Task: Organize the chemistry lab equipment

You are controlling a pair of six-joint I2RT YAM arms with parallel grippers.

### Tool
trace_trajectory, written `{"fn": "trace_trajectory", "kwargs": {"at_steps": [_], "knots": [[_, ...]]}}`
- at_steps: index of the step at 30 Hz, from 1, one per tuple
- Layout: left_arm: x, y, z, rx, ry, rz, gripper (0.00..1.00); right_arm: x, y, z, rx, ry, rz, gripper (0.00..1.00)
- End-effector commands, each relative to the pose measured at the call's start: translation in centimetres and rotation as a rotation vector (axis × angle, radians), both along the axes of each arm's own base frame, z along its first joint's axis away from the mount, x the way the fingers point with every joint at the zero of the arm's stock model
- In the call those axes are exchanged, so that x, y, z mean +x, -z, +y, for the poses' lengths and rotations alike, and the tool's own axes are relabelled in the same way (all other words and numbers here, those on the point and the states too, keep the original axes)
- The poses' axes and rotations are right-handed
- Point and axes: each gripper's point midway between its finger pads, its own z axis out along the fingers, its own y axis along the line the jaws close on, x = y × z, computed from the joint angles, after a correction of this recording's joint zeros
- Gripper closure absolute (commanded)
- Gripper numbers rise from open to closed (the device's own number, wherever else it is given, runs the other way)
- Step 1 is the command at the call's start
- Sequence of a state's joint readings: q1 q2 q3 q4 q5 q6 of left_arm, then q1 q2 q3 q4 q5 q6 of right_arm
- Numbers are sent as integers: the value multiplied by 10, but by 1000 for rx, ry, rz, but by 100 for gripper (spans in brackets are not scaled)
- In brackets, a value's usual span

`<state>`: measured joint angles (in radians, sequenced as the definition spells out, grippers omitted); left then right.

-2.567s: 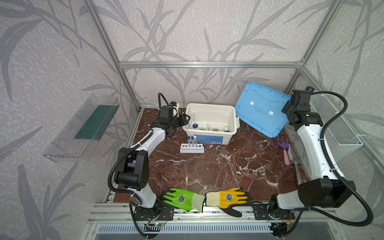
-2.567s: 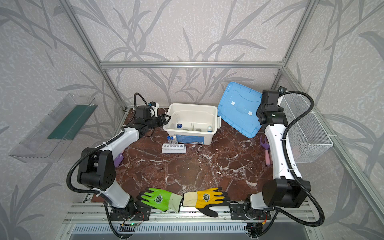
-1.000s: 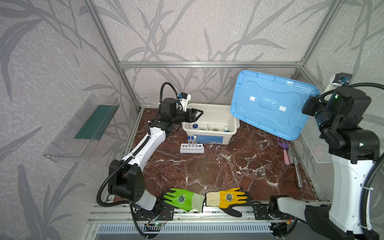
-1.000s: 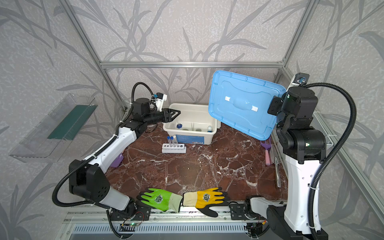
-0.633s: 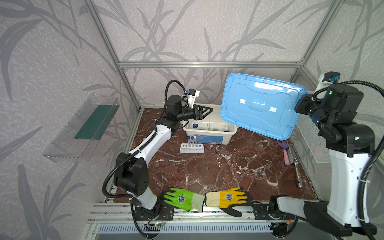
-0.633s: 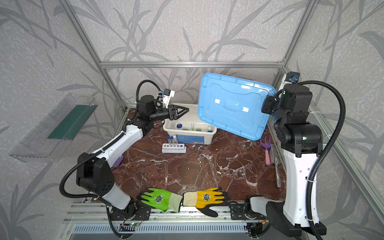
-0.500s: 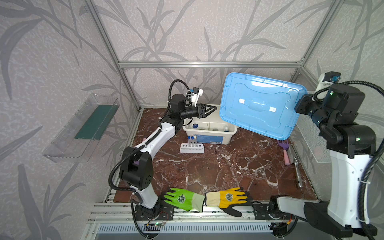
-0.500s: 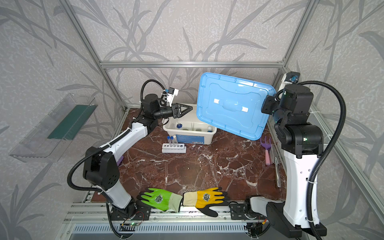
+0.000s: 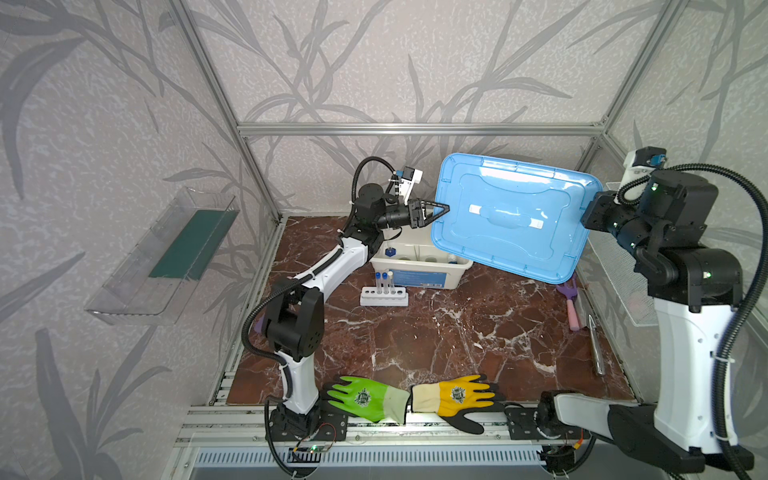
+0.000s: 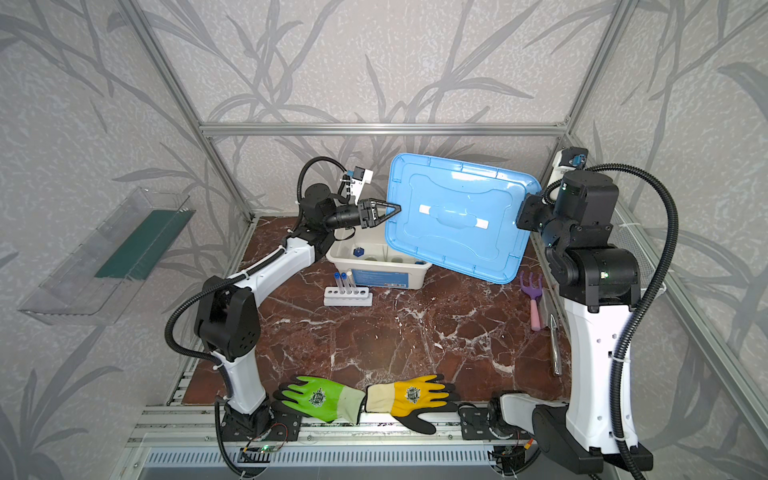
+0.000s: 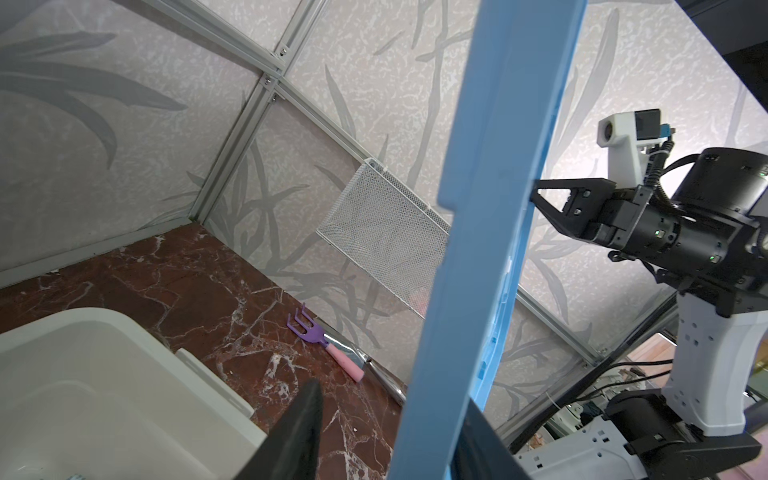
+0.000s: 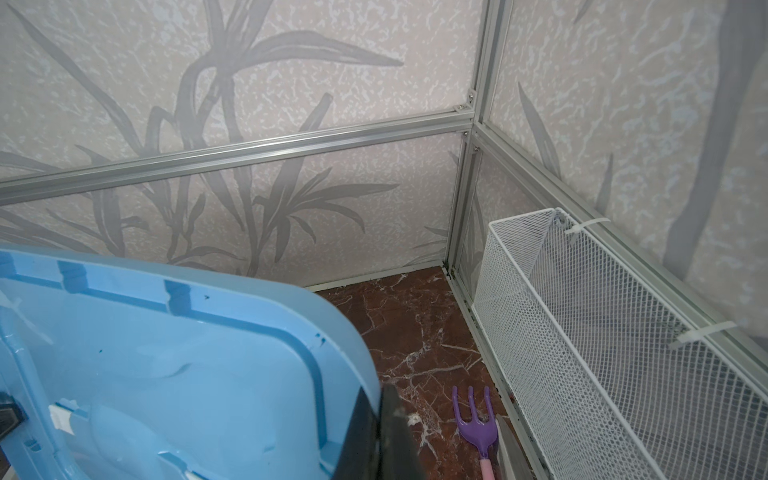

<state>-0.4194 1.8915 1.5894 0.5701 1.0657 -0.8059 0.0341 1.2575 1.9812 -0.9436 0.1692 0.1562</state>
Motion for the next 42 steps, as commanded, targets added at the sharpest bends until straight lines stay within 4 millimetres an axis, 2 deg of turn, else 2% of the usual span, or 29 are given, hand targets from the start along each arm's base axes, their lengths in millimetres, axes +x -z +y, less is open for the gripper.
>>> {"fn": "trace_trajectory", "kwargs": {"at_steps": [1, 8, 14, 24, 29, 36, 40, 42], "knots": [[-16, -25, -1, -33, 57, -71, 61, 1, -18, 7, 21, -32, -88, 100], [-23, -30, 0, -39, 78, -79, 78, 11, -9, 11, 20, -52, -78, 100], [-28, -36, 2, -42, 90, -89, 85, 19, 1, 10, 10, -51, -70, 100], [-31, -39, 5, -18, 71, -101, 100, 38, 26, 14, 23, -65, -36, 88], [-28, -41, 11, 3, 27, -124, 100, 41, 34, 14, 31, -62, -15, 69], [-7, -42, 36, 145, -147, -221, 100, 31, 26, 11, 12, -51, 1, 42], [8, -59, 48, 190, -214, -271, 100, 22, 23, 13, 17, -64, 3, 37], [11, -71, 54, 214, -251, -314, 100, 20, 24, 21, 45, -105, 6, 36]]}}
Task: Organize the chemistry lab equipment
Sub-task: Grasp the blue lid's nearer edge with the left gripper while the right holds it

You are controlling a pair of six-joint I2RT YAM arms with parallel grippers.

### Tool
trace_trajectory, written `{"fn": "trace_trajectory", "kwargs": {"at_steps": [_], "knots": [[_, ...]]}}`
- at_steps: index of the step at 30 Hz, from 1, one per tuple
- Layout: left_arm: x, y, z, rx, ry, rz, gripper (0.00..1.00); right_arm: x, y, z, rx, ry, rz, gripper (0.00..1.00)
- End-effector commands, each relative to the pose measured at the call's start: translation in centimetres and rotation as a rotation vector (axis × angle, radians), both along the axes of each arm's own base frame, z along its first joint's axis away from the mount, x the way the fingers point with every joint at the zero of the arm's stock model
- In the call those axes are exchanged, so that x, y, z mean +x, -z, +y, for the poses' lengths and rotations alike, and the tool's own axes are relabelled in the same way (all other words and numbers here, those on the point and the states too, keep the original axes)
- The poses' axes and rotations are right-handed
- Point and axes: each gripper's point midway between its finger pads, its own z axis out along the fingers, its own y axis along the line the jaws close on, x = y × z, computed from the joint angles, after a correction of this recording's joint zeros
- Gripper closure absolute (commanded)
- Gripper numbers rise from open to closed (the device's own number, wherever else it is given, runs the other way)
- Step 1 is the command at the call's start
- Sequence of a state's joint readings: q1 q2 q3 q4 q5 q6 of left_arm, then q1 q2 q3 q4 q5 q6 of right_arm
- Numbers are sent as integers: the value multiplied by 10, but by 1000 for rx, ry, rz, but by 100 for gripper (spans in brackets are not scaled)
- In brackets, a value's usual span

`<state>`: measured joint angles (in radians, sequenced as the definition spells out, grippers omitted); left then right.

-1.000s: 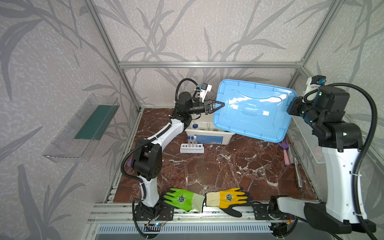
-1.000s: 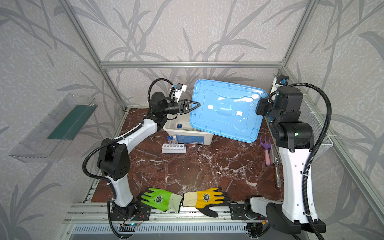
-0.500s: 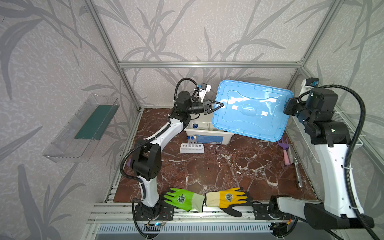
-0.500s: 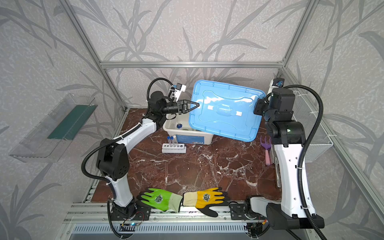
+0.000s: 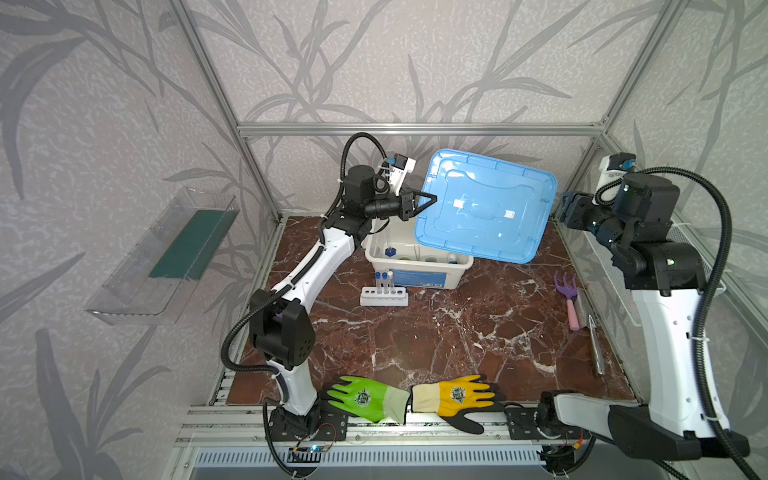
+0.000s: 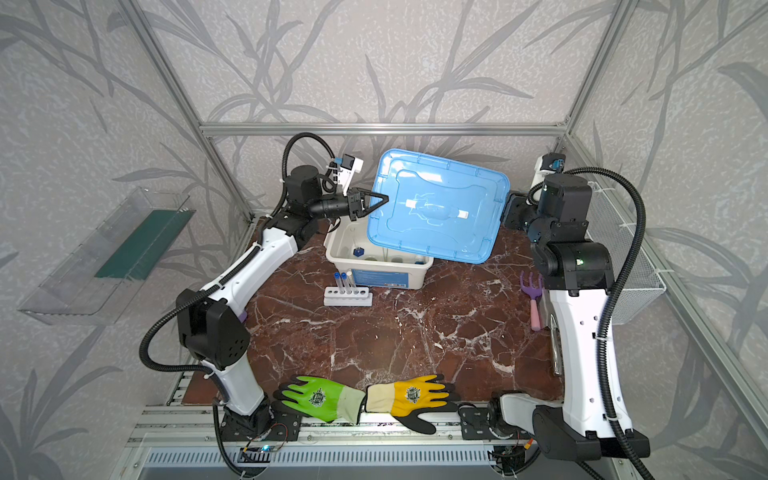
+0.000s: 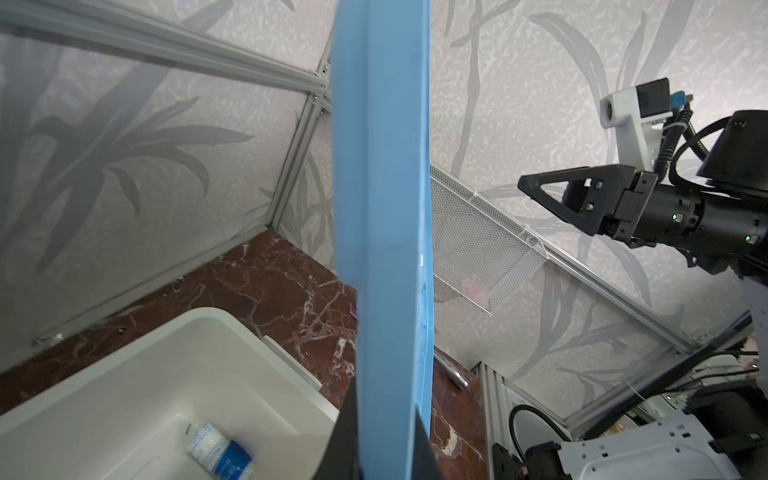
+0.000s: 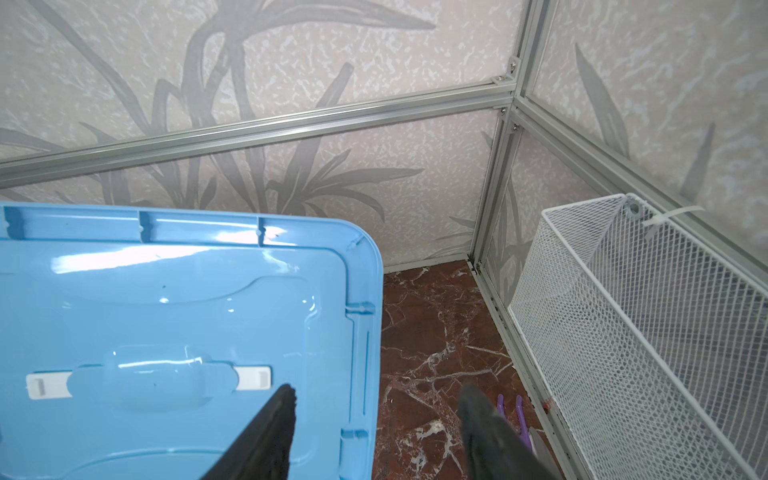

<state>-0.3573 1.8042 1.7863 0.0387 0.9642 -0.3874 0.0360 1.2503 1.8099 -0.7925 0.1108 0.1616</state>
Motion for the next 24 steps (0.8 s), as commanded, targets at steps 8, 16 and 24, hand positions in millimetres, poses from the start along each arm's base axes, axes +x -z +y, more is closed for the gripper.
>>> {"fn": "trace_trajectory", "kwargs": {"at_steps": [8, 16, 24], "knots": [[-10, -74, 43, 240, -231, -390, 100, -1, 15, 81, 288, -398, 109, 35], [-33, -100, 67, 417, -373, -709, 100, 11, -8, 133, 680, -659, 74, 24], [-62, -110, 56, 528, -355, -970, 100, 28, -25, 146, 1014, -714, 50, 18]]}}
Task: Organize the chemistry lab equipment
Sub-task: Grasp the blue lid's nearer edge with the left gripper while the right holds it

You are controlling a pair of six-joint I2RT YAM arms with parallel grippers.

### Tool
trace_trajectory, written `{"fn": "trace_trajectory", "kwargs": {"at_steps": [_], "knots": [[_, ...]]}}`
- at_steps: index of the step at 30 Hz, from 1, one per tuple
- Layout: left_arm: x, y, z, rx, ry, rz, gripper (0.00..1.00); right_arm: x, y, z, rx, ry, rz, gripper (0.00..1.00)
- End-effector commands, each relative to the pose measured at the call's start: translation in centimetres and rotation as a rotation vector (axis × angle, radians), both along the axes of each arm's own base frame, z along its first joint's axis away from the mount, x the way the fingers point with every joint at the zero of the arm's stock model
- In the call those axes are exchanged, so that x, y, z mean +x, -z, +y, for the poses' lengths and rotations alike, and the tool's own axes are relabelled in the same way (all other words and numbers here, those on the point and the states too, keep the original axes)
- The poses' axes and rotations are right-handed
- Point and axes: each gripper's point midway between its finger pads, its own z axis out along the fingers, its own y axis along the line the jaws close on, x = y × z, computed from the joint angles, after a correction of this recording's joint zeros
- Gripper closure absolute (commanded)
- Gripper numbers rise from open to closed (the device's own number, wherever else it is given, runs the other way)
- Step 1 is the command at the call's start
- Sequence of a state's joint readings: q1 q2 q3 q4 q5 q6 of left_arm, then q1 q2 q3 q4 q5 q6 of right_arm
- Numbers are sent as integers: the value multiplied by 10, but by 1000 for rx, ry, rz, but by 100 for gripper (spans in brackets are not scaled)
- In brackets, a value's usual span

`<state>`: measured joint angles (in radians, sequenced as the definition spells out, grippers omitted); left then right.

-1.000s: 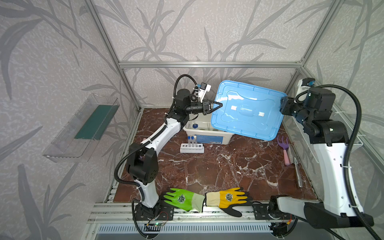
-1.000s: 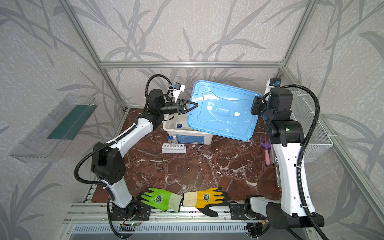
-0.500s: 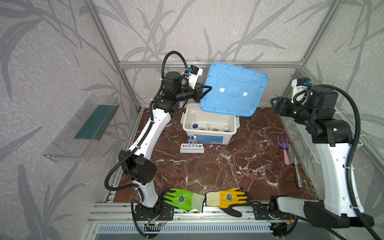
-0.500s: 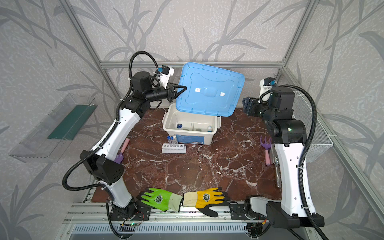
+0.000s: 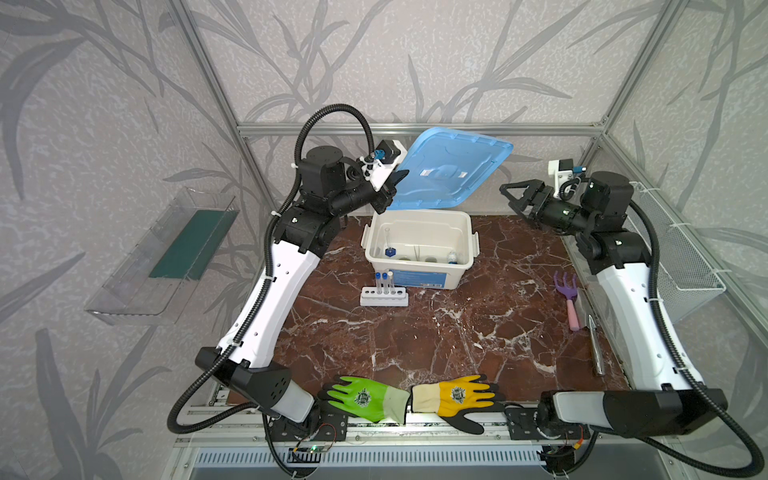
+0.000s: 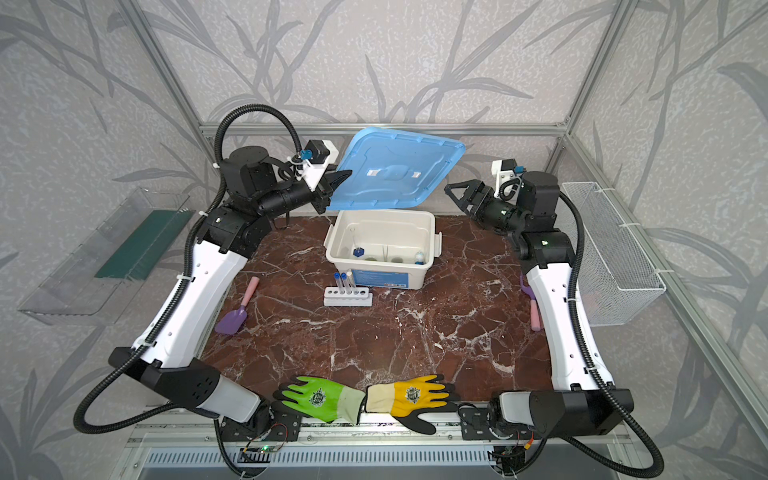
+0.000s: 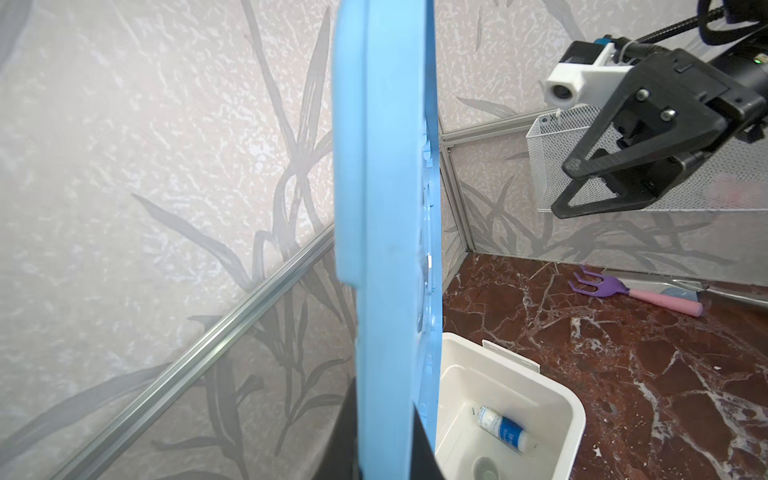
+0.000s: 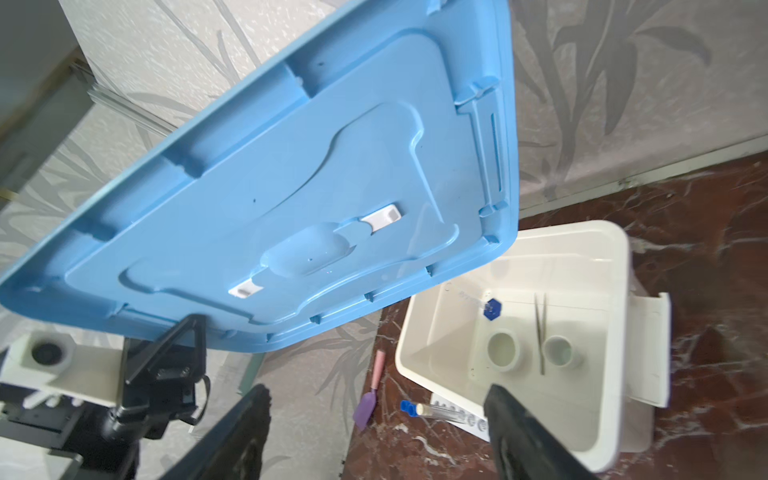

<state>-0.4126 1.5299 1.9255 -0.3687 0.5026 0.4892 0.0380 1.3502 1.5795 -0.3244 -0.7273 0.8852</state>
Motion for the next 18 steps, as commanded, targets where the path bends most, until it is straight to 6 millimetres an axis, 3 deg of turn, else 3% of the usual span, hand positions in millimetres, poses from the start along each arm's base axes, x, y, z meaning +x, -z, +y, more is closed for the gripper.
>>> {"fn": "trace_trajectory", "kwargs": {"at_steps": [1, 6, 12, 18], "knots": [[-10, -7, -7, 132, -11, -200, 100, -8, -51, 10, 193, -63, -83, 17], [-10, 6, -13, 255, -43, -269, 100, -17, -74, 17, 293, -78, -119, 14], [-19, 12, -23, 316, -13, -320, 100, -10, -56, 35, 366, -112, -52, 13], [-28, 19, -31, 367, 22, -353, 100, 1, -38, 38, 388, -88, 1, 12]]}}
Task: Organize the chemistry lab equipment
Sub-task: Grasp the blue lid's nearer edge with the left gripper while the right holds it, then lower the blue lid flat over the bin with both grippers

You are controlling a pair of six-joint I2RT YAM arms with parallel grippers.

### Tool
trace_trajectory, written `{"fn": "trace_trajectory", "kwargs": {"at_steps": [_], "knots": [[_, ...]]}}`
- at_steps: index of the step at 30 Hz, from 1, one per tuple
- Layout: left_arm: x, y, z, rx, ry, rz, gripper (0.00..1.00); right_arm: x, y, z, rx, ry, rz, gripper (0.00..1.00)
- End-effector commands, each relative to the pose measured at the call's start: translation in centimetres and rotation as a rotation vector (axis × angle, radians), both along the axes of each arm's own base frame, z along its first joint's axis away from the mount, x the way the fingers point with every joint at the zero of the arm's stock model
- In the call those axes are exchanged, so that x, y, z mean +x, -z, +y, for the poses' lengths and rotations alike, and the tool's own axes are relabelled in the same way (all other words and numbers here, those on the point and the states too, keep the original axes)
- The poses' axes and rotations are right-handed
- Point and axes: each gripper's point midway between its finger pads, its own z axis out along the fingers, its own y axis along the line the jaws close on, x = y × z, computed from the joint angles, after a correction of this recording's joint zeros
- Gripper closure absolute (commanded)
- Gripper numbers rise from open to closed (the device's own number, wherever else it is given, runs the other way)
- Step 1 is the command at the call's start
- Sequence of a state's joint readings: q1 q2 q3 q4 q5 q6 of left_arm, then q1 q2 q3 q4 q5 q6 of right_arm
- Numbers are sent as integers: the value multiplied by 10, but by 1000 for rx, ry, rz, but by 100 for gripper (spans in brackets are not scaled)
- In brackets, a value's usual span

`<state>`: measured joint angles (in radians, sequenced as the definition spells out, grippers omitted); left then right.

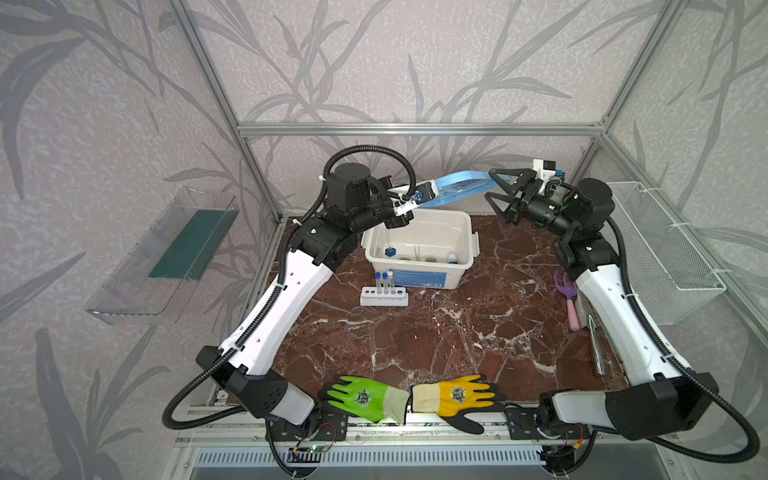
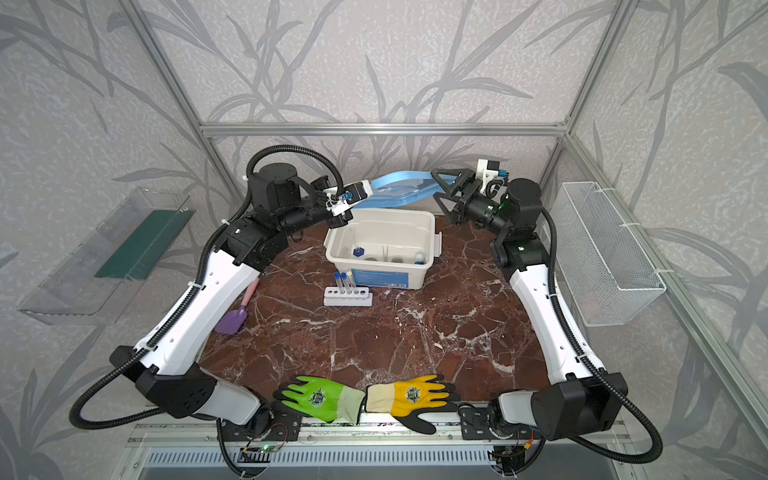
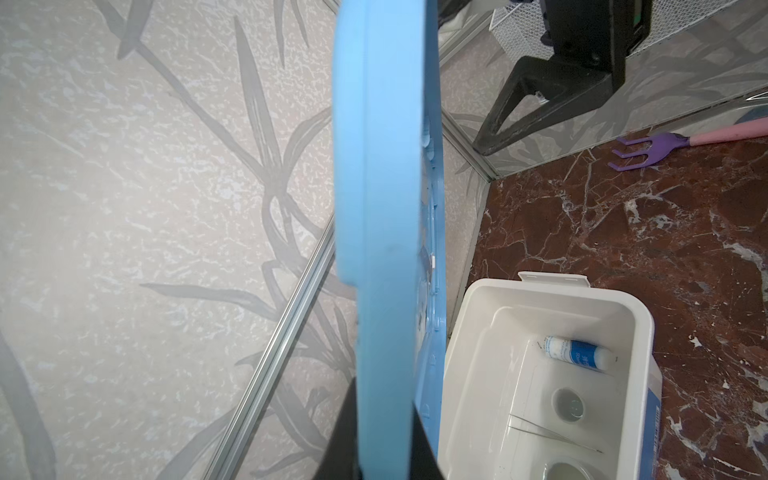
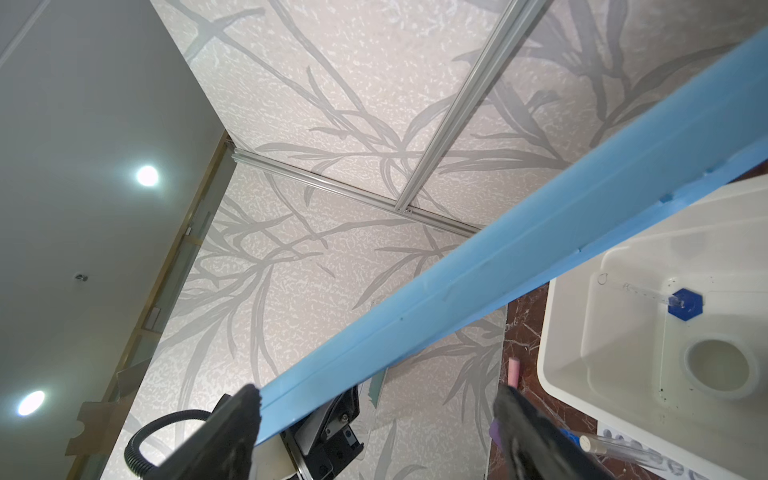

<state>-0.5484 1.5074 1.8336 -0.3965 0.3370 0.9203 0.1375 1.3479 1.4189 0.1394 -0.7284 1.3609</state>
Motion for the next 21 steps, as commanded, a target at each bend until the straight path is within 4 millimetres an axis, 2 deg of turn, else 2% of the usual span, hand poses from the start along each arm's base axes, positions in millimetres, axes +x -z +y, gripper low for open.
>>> {"fn": "trace_trajectory", "kwargs": {"at_steps": [1, 6, 9, 16, 21], "knots": [[-18, -18, 0, 33, 31, -118, 100, 2, -13, -3, 46, 19, -37, 12], [-27, -10, -5, 65, 55, -146, 100, 6, -12, -4, 58, 30, -35, 12], [-32, -6, -9, 85, 63, -184, 100, 9, -4, 1, 56, 20, -11, 13], [-43, -4, -17, 119, 131, -239, 100, 16, 27, 15, 50, -4, 61, 15], [-48, -2, -21, 135, 156, -259, 100, 22, 43, 16, 62, 9, 96, 22]]}}
